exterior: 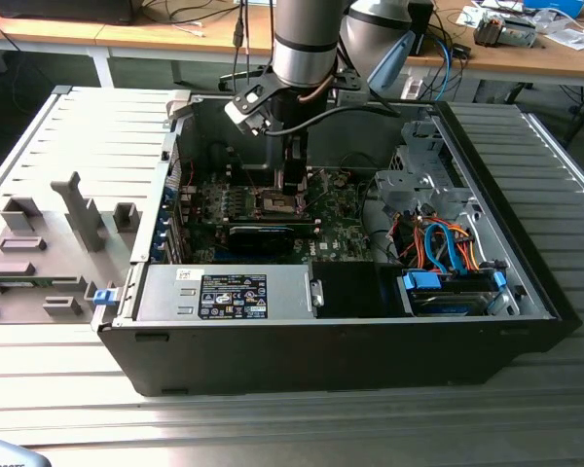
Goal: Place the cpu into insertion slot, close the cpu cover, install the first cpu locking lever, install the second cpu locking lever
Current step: 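Place the cpu into insertion slot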
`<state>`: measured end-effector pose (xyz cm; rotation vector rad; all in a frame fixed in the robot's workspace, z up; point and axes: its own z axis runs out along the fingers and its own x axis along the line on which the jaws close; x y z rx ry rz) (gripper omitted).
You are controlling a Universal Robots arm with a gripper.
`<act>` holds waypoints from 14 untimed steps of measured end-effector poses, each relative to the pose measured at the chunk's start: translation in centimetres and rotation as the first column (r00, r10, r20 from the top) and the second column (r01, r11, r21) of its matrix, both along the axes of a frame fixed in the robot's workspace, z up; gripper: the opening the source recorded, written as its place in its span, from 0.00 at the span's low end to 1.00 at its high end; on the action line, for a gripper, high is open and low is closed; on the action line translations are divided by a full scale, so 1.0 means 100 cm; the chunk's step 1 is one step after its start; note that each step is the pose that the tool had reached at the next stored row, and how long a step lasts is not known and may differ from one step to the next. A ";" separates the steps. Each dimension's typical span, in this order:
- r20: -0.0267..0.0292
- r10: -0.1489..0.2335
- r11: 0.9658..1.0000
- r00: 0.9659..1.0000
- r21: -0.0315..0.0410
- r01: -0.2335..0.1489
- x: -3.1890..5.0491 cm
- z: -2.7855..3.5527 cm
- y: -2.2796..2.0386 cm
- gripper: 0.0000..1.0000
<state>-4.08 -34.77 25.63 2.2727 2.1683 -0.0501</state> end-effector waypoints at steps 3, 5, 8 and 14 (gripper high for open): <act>0.000 0.000 1.000 1.000 0.000 0.000 0.0000 -0.0005 0.0000 0.55; 0.000 0.000 1.000 1.000 0.000 0.000 0.0000 -0.0008 0.0000 0.55; 0.000 0.000 1.000 1.000 0.000 0.000 -0.0001 -0.0014 0.0000 0.55; 0.000 0.002 1.000 1.000 0.000 -0.002 0.0000 -0.0022 0.0004 0.55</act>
